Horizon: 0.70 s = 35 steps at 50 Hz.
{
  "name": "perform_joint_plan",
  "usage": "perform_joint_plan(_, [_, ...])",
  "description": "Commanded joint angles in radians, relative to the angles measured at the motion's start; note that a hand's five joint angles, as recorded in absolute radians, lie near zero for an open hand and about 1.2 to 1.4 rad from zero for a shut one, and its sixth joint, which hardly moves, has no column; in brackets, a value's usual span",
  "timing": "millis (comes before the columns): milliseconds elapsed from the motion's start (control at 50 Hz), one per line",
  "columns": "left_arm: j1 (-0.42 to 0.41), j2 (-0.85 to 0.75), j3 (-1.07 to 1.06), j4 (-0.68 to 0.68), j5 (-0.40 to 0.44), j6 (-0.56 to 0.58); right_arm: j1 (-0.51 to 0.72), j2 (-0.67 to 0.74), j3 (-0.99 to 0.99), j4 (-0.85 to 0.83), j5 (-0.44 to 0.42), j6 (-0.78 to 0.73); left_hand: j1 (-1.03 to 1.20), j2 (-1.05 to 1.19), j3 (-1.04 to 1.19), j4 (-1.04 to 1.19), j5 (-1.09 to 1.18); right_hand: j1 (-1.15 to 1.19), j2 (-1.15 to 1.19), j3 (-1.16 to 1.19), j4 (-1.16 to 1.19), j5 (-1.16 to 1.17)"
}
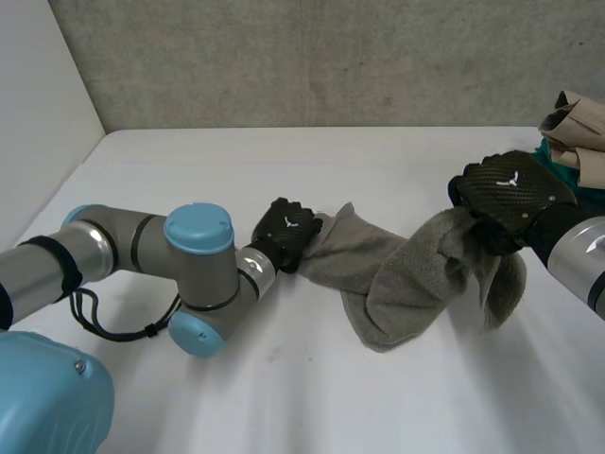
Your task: Fold the laundry.
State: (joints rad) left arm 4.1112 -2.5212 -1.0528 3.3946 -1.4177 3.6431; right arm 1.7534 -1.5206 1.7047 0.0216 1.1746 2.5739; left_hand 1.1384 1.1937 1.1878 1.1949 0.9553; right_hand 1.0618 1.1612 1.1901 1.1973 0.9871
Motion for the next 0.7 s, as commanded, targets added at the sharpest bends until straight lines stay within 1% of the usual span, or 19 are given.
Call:
perform_joint_plan(20, [-0.034,0.293,-0.143,0.003,-0.167,-0.006,-0.012,-0.012,-0.071,0.011,0.005,0.011,0.258,0.203,0.209,0.201,0.266,0.334,0.235,0.206,0.199,0.235])
perform_joint_plan(60, [-0.038,0.367,-0.185,0.003,-0.167,-0.018,-0.012,-0.019,-0.086,0.017,0.008,0.009,0.258,0.203,0.209,0.201,0.266,0.334,0.235,0.206,0.199,0.235])
perform_joint_plan(80, [-0.040,0.456,-0.226,0.002,-0.171,-0.033,-0.012,-0.035,-0.099,0.032,0.008,0.003,0.258,0.203,0.209,0.201,0.266,0.334,0.235,0.206,0.199,0.235])
perform_joint_plan(120, [-0.042,0.550,-0.265,-0.004,-0.175,-0.052,-0.012,-0.059,-0.112,0.058,0.007,0.002,0.258,0.203,0.209,0.201,0.266,0.334,0.235,0.206,0.199,0.235])
perform_joint_plan(140, [-0.043,0.638,-0.301,-0.008,-0.176,-0.076,-0.015,-0.084,-0.129,0.088,0.002,0.000,0.258,0.203,0.209,0.201,0.266,0.334,0.235,0.206,0.199,0.235])
perform_joint_plan(200, [-0.049,0.802,-0.366,-0.024,-0.176,-0.132,-0.035,-0.119,-0.172,0.154,-0.004,-0.001,0.258,0.203,0.209,0.201,0.266,0.334,0.235,0.206,0.199,0.235])
perform_joint_plan(280, [-0.046,0.954,-0.410,-0.092,-0.176,-0.172,-0.089,-0.144,-0.235,0.230,-0.018,-0.011,0.258,0.203,0.209,0.201,0.266,0.334,0.235,0.206,0.199,0.235])
perform_joint_plan(360, [-0.040,1.025,-0.423,-0.174,-0.179,-0.218,-0.132,-0.150,-0.283,0.256,-0.044,-0.057,0.258,0.203,0.209,0.201,0.266,0.334,0.235,0.206,0.199,0.235])
perform_joint_plan(400, [-0.037,1.024,-0.429,-0.199,-0.178,-0.241,-0.130,-0.135,-0.295,0.247,-0.058,-0.075,0.258,0.203,0.209,0.201,0.266,0.334,0.235,0.206,0.199,0.235])
perform_joint_plan(440, [-0.031,1.015,-0.441,-0.219,-0.176,-0.271,-0.126,-0.081,-0.316,0.210,-0.076,-0.090,0.258,0.203,0.209,0.201,0.266,0.334,0.235,0.206,0.199,0.235])
perform_joint_plan(480, [-0.028,0.992,-0.450,-0.221,-0.173,-0.285,-0.114,0.000,-0.341,0.164,-0.078,-0.087,0.258,0.203,0.209,0.201,0.266,0.334,0.235,0.206,0.199,0.235])
perform_joint_plan(500, [-0.025,0.949,-0.460,-0.219,-0.175,-0.291,-0.082,0.092,-0.373,0.102,-0.069,-0.087,0.258,0.203,0.209,0.201,0.266,0.334,0.235,0.206,0.199,0.235])
perform_joint_plan(540, [-0.017,0.895,-0.460,-0.215,-0.171,-0.293,-0.037,0.175,-0.399,0.032,-0.055,-0.090,0.258,0.203,0.209,0.201,0.266,0.334,0.235,0.206,0.199,0.235])
perform_joint_plan(560, [-0.008,0.868,-0.457,-0.213,-0.171,-0.294,0.007,0.242,-0.425,-0.039,-0.023,-0.092,0.258,0.203,0.209,0.201,0.266,0.334,0.235,0.206,0.199,0.235])
perform_joint_plan(600, [0.043,0.780,-0.443,-0.202,-0.173,-0.291,0.034,0.296,-0.448,-0.113,0.028,-0.095,0.258,0.203,0.209,0.201,0.266,0.334,0.235,0.206,0.199,0.235])
perform_joint_plan(620, [0.063,0.754,-0.437,-0.196,-0.171,-0.291,0.056,0.351,-0.470,-0.190,0.077,-0.103,0.258,0.203,0.209,0.201,0.266,0.334,0.235,0.206,0.199,0.235])
perform_joint_plan(640, [0.096,0.698,-0.418,-0.180,-0.175,-0.296,0.064,0.387,-0.477,-0.230,0.094,-0.098,0.258,0.203,0.209,0.201,0.266,0.334,0.235,0.206,0.199,0.235])
perform_joint_plan(680, [0.118,0.642,-0.398,-0.159,-0.176,-0.296,0.083,0.466,-0.493,-0.317,0.123,-0.084,0.258,0.203,0.209,0.201,0.266,0.334,0.235,0.206,0.199,0.235])
perform_joint_plan(700, [0.126,0.615,-0.385,-0.149,-0.178,-0.291,0.089,0.534,-0.505,-0.412,0.123,-0.077,0.258,0.203,0.209,0.201,0.266,0.334,0.235,0.206,0.199,0.235])
